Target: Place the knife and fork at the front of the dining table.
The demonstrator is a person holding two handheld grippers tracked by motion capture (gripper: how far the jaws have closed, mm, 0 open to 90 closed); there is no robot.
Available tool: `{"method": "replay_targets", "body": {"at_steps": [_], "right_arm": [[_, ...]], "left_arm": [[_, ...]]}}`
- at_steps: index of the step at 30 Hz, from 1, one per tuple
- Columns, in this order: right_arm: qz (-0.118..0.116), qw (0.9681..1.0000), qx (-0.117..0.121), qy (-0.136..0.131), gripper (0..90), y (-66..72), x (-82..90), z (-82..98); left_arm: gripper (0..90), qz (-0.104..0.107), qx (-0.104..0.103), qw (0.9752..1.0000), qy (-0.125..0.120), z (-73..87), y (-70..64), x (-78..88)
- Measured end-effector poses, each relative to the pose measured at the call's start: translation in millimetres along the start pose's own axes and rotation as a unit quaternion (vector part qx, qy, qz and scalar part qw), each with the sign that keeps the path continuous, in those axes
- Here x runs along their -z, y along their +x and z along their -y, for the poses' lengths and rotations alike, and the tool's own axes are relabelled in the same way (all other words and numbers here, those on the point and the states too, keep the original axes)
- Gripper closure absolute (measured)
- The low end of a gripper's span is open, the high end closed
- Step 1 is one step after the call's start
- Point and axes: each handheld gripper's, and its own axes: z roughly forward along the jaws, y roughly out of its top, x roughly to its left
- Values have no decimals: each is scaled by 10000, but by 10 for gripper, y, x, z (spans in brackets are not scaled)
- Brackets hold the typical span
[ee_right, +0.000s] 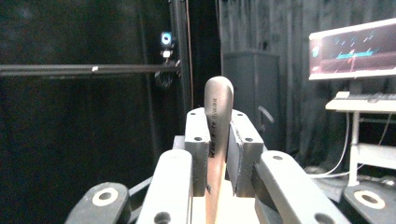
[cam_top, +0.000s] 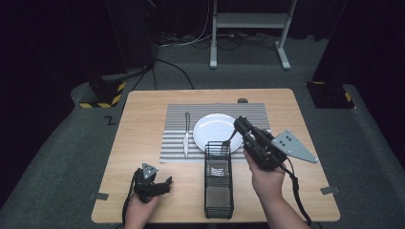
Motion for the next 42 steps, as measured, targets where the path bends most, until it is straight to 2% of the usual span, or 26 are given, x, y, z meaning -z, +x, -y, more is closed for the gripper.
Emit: {"method": "replay_targets", "body": {"at_steps": [5,9,13,16,22,27,31,42], "right_arm": [[217,9996,144,-148,802,-117,155,-179],[494,9984,285,-40,802,-295,288,-193],[837,9957,368,137,803,-520,425,-85],[1114,9925,402,295,803,-695,517,51],[1445,9873,258,610,803,-1031,627,401],[1541,9843,207,830,804,-1215,618,618],[1584,9820,144,1020,804,-1340,546,754],[1575,9791,50,1290,804,-1553,200,981]], "left_arm": [[144,0,-4,10000,4,0,0,1],[144,0,-5,10000,5,0,1,1],[144,-2,3,10000,0,0,0,0],[143,-5,6,10000,0,-1,-2,-1],[143,-16,13,10000,-3,-2,-4,-3],[144,-39,19,10000,-3,-1,-11,-2],[144,-49,21,10000,-2,-1,-12,-3],[147,-60,-3,10000,-18,1,-18,2]]}}
